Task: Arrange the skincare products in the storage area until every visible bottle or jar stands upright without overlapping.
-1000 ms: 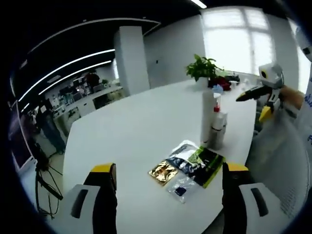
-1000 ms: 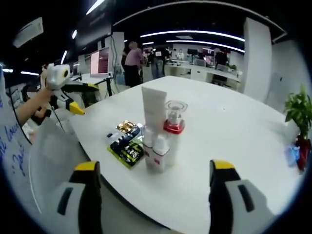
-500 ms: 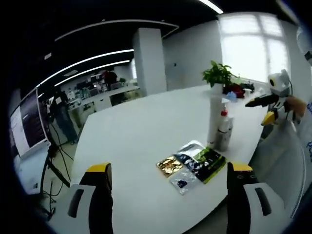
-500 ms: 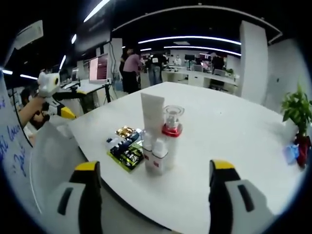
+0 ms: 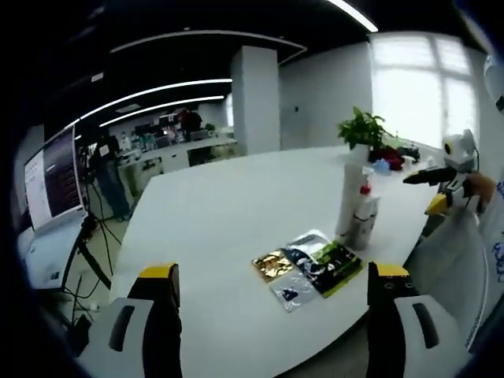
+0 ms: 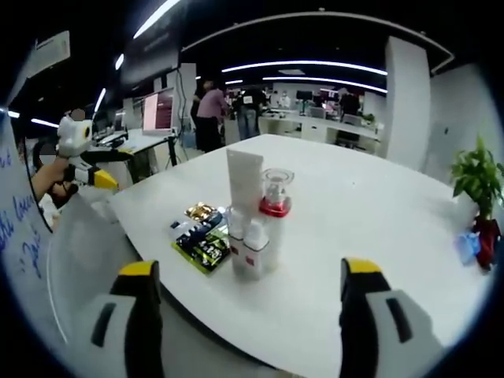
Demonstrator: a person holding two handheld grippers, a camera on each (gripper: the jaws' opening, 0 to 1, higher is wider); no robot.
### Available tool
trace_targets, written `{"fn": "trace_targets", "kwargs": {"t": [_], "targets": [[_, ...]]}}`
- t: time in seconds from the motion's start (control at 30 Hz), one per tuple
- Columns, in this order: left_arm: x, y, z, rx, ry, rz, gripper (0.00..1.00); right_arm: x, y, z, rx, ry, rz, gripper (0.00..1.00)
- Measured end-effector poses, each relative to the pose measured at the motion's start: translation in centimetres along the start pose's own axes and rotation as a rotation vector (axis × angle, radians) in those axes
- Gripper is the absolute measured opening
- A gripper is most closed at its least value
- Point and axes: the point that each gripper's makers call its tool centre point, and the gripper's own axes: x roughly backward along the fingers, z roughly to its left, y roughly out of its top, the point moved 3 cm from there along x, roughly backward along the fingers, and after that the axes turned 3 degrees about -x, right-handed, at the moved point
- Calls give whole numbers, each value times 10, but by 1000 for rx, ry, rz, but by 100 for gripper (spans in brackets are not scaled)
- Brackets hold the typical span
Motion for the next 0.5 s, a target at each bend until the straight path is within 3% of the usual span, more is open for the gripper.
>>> {"fn": "trace_targets", "kwargs": {"t": [0.5], "targets": [[-5, -1, -4, -8, -23, 10, 97, -3, -4, -1, -2, -3, 20, 99]]}}
